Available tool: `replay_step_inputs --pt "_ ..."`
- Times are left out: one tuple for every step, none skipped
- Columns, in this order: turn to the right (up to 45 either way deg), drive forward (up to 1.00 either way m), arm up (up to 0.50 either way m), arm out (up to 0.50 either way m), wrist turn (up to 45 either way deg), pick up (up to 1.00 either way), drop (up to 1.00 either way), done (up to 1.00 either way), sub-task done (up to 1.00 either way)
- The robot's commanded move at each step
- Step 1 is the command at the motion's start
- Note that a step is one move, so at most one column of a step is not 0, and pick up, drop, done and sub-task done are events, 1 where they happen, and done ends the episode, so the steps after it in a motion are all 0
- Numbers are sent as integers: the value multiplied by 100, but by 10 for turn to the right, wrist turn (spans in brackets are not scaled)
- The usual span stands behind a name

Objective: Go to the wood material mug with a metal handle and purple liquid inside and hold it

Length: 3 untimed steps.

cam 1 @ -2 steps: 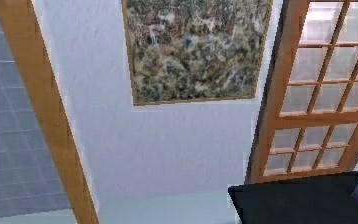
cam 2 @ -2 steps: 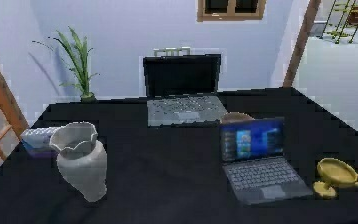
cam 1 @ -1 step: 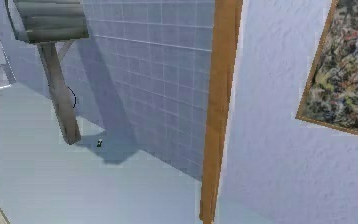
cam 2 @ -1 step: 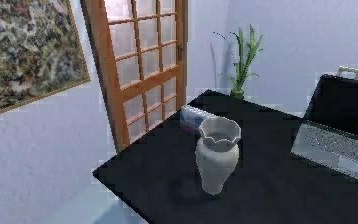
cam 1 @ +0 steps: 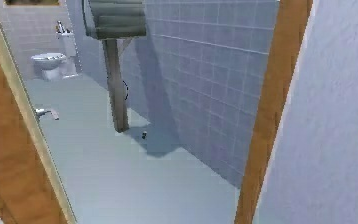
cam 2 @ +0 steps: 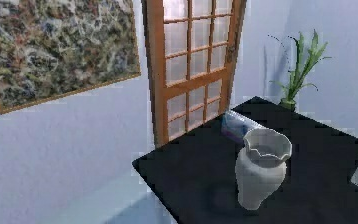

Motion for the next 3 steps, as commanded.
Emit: replay_step_inputs --pt "0 40 0 0 0 0 0 0 0" --pt "-180 0 0 0 0 0 0 0 0" --pt "0 75 0 0 0 0 0 0 0"
